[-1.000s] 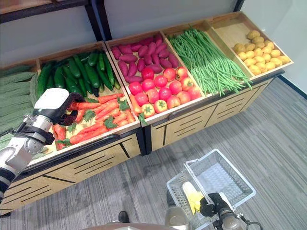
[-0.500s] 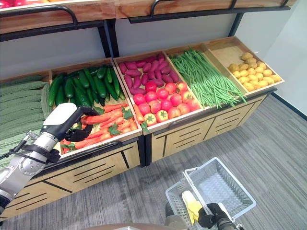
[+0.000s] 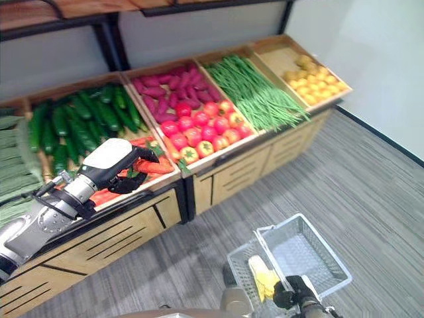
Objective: Get the vegetables into the basket
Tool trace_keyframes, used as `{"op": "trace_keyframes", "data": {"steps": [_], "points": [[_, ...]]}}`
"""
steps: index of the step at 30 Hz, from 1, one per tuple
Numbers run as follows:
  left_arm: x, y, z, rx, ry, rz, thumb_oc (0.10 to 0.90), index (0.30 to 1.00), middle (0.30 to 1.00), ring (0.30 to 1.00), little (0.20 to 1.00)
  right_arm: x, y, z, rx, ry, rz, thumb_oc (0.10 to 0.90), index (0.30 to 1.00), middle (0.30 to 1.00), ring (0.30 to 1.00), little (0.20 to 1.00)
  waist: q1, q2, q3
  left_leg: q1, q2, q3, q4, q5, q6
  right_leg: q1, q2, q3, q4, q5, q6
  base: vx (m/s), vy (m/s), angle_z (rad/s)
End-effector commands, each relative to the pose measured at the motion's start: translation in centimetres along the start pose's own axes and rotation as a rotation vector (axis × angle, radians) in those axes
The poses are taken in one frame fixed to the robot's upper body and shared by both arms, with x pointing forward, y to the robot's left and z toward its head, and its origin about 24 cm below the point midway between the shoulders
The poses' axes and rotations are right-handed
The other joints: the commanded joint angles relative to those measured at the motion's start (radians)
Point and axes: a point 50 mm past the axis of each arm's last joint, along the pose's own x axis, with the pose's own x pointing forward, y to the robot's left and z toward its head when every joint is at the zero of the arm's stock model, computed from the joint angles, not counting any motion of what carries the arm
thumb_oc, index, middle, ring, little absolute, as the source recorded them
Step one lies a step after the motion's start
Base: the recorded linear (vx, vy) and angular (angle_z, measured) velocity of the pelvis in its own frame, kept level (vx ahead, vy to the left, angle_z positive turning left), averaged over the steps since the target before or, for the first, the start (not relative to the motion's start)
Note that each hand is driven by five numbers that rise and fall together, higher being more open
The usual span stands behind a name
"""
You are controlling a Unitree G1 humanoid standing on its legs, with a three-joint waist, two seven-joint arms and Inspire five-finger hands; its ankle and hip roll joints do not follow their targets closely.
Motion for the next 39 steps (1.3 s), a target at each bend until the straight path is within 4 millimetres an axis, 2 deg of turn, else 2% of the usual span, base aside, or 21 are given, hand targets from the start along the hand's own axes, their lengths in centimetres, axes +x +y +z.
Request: {"op": "trace_keyframes", "data": {"steps": [1, 4, 7, 11, 17, 19, 20, 21, 22, 24, 25, 26, 27, 28, 29, 30, 31, 32, 35, 38, 39], "points": [[0.4, 6.4, 1.5, 0.089, -0.111, 0.247, 0.400, 0.300, 0.300, 0.300, 0.300, -0.2, -1.7, 0.2, -0.077, -0.046, -0.043, 0.400, 0.300, 0.300, 0.300, 0.300, 0.063, 0.048, -0.021, -0.001, 0.031, -0.084, 0.038, -0.085, -0.034, 0.080, -0.131, -0.092, 0.196, -0.197, 0.063, -0.04, 0.036, -0.88], [-0.3, 6.5, 1.2, 0.096, -0.091, 0.242, 0.400, 0.300, 0.300, 0.300, 0.300, -0.1, -1.4, 0.6, -0.091, -0.061, -0.033, 0.400, 0.300, 0.300, 0.300, 0.300, 0.070, 0.044, -0.034, 0.005, 0.032, -0.037, 0.021, -0.072, -0.037, 0.104, -0.113, -0.113, 0.218, -0.222, 0.062, -0.05, -0.041, -0.70], [-0.6, 6.2, 0.7, 0.084, -0.059, 0.246, 0.400, 0.300, 0.300, 0.300, 0.300, 0.1, -1.5, 1.5, -0.096, -0.090, -0.041, 0.400, 0.300, 0.300, 0.300, 0.300, 0.073, 0.037, -0.043, 0.013, 0.037, 0.015, 0.022, -0.064, -0.050, 0.131, -0.097, -0.133, 0.150, -0.224, 0.066, 0.02, -0.165, -0.43], [-0.4, 5.5, 0.7, 0.053, -0.059, 0.252, 0.400, 0.300, 0.300, 0.300, 0.300, -0.1, -1.6, 1.3, -0.092, -0.088, -0.049, 0.400, 0.300, 0.300, 0.300, 0.300, 0.056, 0.045, -0.047, 0.016, 0.065, 0.045, 0.028, -0.045, -0.073, 0.136, -0.066, -0.121, 0.112, -0.241, 0.055, 0.03, -0.207, -0.42], [0.3, 4.2, 1.2, -0.021, -0.069, 0.261, 0.400, 0.300, 0.300, 0.300, 0.300, -0.4, -3.2, 0.2, -0.044, -0.055, -0.125, 0.400, 0.300, 0.300, 0.300, 0.300, 0.017, 0.088, -0.038, 0.013, 0.130, 0.049, 0.017, 0.022, -0.130, 0.137, -0.001, -0.093, 0.086, -0.279, 0.017, 0.02, -0.238, -0.20], [1.1, 3.8, 1.7, -0.069, -0.088, 0.280, 0.400, 0.300, 0.300, 0.300, 0.300, -0.5, -4.5, 0.0, -0.028, -0.043, -0.175, 0.400, 0.300, 0.300, 0.300, 0.300, 0.000, 0.103, -0.025, -0.013, 0.183, 0.045, 0.094, 0.041, -0.166, 0.152, 0.030, -0.086, 0.068, -0.298, -0.010, 0.06, -0.347, -0.24], [1.2, 3.7, 1.8, -0.080, -0.091, 0.288, 0.400, 0.300, 0.300, 0.300, 0.300, -0.5, -5.0, 0.2, -0.035, -0.051, -0.187, 0.400, 0.300, 0.300, 0.300, 0.300, 0.007, 0.107, -0.017, -0.027, 0.191, 0.006, 0.137, 0.050, -0.176, 0.160, 0.045, -0.073, 0.063, -0.307, -0.023, -0.01, -0.296, -0.11], [1.3, 3.7, 2.0, -0.089, -0.097, 0.297, 0.400, 0.300, 0.300, 0.300, 0.300, -0.4, -5.6, 0.6, -0.043, -0.061, -0.205, 0.400, 0.300, 0.300, 0.300, 0.300, 0.018, 0.110, -0.001, -0.055, 0.181, -0.049, 0.166, 0.082, -0.168, 0.152, 0.057, -0.063, 0.062, -0.296, -0.041, -0.03, -0.154, -0.17], [1.3, 3.6, 2.1, -0.094, -0.099, 0.300, 0.400, 0.300, 0.300, 0.300, 0.300, -0.4, -6.2, 1.0, -0.051, -0.071, -0.222, 0.400, 0.300, 0.300, 0.300, 0.300, 0.037, 0.112, 0.007, -0.080, 0.149, -0.133, 0.172, 0.085, -0.162, 0.153, 0.060, -0.043, 0.055, -0.294, -0.044, -0.07, -0.075, -0.48], [1.3, 3.6, 2.1, -0.093, -0.100, 0.301, 0.400, 0.300, 0.300, 0.300, 0.300, -0.4, -6.2, 1.0, -0.051, -0.072, -0.223, 0.400, 0.300, 0.300, 0.300, 0.300, 0.035, 0.112, 0.003, -0.088, 0.147, -0.136, 0.171, 0.089, -0.161, 0.148, 0.059, -0.046, 0.052, -0.290, -0.044, 0.01, -0.029, -0.81], [1.0, 3.4, 2.0, -0.090, -0.090, 0.311, 0.400, 0.300, 0.300, 0.300, 0.300, -0.1, -6.8, 2.0, -0.062, -0.095, -0.239, 0.400, 0.300, 0.300, 0.300, 0.300, 0.066, 0.110, 0.010, -0.124, 0.085, -0.290, 0.120, 0.044, -0.129, 0.140, 0.059, 0.010, 0.045, -0.285, -0.040, 0.09, -0.061, -0.78], [0.7, 3.6, 1.9, -0.074, -0.088, 0.328, 0.400, 0.300, 0.300, 0.300, 0.300, 0.0, -6.9, 2.4, -0.080, -0.109, -0.244, 0.400, 0.300, 0.300, 0.300, 0.300, 0.078, 0.109, 0.016, -0.155, 0.093, -0.372, 0.080, 0.063, -0.127, 0.133, 0.072, 0.064, 0.045, -0.284, -0.040, 0.10, -0.062, -0.89], [0.7, 3.6, 1.9, -0.073, -0.088, 0.329, 0.400, 0.300, 0.300, 0.300, 0.300, 0.0, -6.9, 2.4, -0.080, -0.109, -0.244, 0.400, 0.300, 0.300, 0.300, 0.300, 0.077, 0.109, 0.012, -0.159, 0.093, -0.373, 0.078, 0.066, -0.127, 0.128, 0.072, 0.064, 0.046, -0.285, -0.040, 0.12, 0.008, -0.79], [0.7, 3.5, 2.0, -0.073, -0.096, 0.336, 0.400, 0.300, 0.300, 0.300, 0.300, 0.1, -7.2, 2.9, -0.096, -0.121, -0.253, 0.400, 0.300, 0.300, 0.300, 0.300, 0.098, 0.111, 0.022, -0.200, 0.083, -0.480, 0.041, 0.103, -0.128, 0.129, 0.082, 0.097, 0.047, -0.284, -0.040, 0.07, 0.025, -0.80], [0.8, 3.5, 2.0, -0.073, -0.096, 0.337, 0.400, 0.300, 0.300, 0.300, 0.300, 0.1, -7.2, 2.9, -0.096, -0.121, -0.253, 0.400, 0.300, 0.300, 0.300, 0.300, 0.096, 0.110, 0.022, -0.199, 0.082, -0.483, 0.038, 0.104, -0.129, 0.129, 0.081, 0.094, 0.048, -0.286, -0.040, 0.13, 0.056, -0.55], [0.6, 3.7, 2.1, -0.072, -0.100, 0.346, 0.400, 0.300, 0.300, 0.300, 0.300, 0.3, -7.2, 3.2, -0.095, -0.122, -0.262, 0.400, 0.300, 0.300, 0.300, 0.300, 0.120, 0.117, 0.029, -0.218, 0.060, -0.605, 0.003, 0.127, -0.135, 0.136, 0.100, 0.139, 0.046, -0.294, -0.038, 0.09, 0.070, -0.73], [0.5, 3.8, 2.1, -0.066, -0.100, 0.351, 0.400, 0.300, 0.300, 0.300, 0.300, 0.3, -7.1, 3.3, -0.099, -0.130, -0.258, 0.400, 0.300, 0.300, 0.300, 0.300, 0.123, 0.120, 0.029, -0.218, 0.053, -0.639, -0.009, 0.131, -0.137, 0.138, 0.109, 0.164, 0.048, -0.298, -0.039, 0.14, 0.135, -0.69], [0.4, 3.9, 2.1, -0.063, -0.099, 0.359, 0.400, 0.300, 0.300, 0.300, 0.300, 0.3, -7.0, 3.4, -0.102, -0.132, -0.252, 0.400, 0.300, 0.300, 0.300, 0.300, 0.124, 0.123, 0.026, -0.217, 0.051, -0.647, -0.009, 0.134, -0.138, 0.142, 0.111, 0.183, 0.054, -0.304, -0.037, 0.13, 0.176, -1.00], [0.2, 4.2, 2.2, -0.078, -0.108, 0.364, 0.400, 0.300, 0.300, 0.300, 0.300, 0.3, -6.7, 3.3, -0.103, -0.136, -0.240, 0.400, 0.300, 0.300, 0.300, 0.300, 0.121, 0.124, 0.021, -0.205, 0.046, -0.607, 0.009, 0.113, -0.129, 0.150, 0.102, 0.206, 0.071, -0.322, -0.031, 0.10, 0.196, -0.98], [0.6, 3.4, 2.4, -0.106, -0.119, 0.322, 0.400, 0.300, 0.300, 0.300, 0.300, 0.2, -6.4, 3.0, -0.088, -0.122, -0.238, 0.400, 0.300, 0.300, 0.300, 0.300, 0.094, 0.112, -0.009, -0.153, 0.018, -0.532, -0.013, 0.078, -0.091, 0.142, 0.053, 0.258, 0.080, -0.295, 0.009, 0.13, 0.367, -0.36], [0.6, 3.4, 2.4, -0.106, -0.120, 0.321, 0.400, 0.300, 0.300, 0.300, 0.300, 0.2, -6.4, 2.9, -0.087, -0.121, -0.238, 0.400, 0.300, 0.300, 0.300, 0.300, 0.099, 0.110, -0.010, -0.151, 0.017, -0.527, -0.015, 0.078, -0.090, 0.141, 0.052, 0.263, 0.079, -0.295, 0.011, 0.00, 0.324, -0.63]]}}
